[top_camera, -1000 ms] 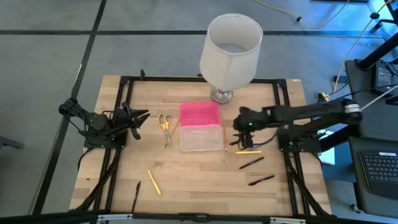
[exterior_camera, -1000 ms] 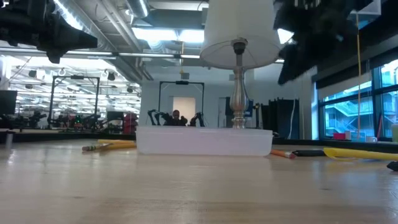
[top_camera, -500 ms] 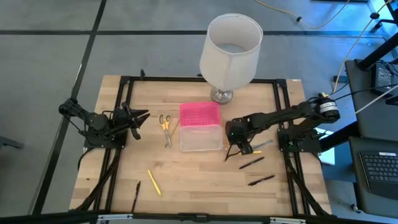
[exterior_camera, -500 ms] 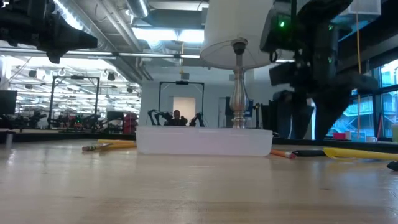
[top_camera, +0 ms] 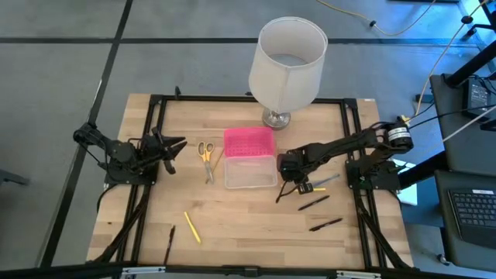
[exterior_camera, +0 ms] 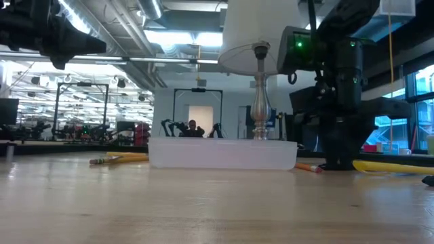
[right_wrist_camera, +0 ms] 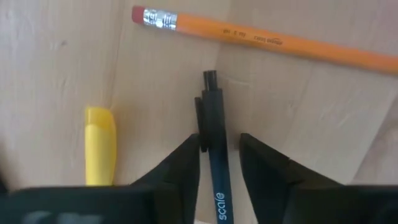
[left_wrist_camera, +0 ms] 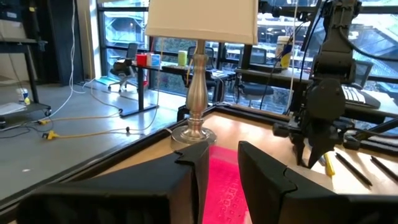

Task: Pick & place school supplies into a supply box
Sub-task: Put the black pen into the supply box

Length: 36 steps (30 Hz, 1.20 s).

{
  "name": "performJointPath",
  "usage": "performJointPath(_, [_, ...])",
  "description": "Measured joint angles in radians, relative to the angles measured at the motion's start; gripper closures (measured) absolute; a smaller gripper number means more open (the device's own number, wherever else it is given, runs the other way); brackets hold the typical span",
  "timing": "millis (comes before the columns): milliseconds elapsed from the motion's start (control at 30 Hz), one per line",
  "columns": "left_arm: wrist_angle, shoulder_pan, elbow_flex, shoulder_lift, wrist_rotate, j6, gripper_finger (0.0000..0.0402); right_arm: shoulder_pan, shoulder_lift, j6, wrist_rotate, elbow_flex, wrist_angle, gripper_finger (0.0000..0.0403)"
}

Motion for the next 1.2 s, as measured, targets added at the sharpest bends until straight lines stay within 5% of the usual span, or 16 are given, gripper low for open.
performJointPath(267, [-0.039, 0.0, 0.0, 0.0, -0.068, 0.0, 0.0323, 0.002, -0.001, 0.001, 0.029, -0.001, 0.001, 0.0355])
performJointPath(867, [-0.036, 0.0, 0.0, 0.0, -0.085, -0.011, 0.0325, 0.002, -0.142, 0.013, 0.078, 0.067, -0.169, 0.0348])
performJointPath(1200, [-0.032, 0.0, 0.0, 0.0, -0.1, -0.046, 0.0324, -0.062, -0.146, 0.002, 0.04, 0.31, 0.05, 0.0346])
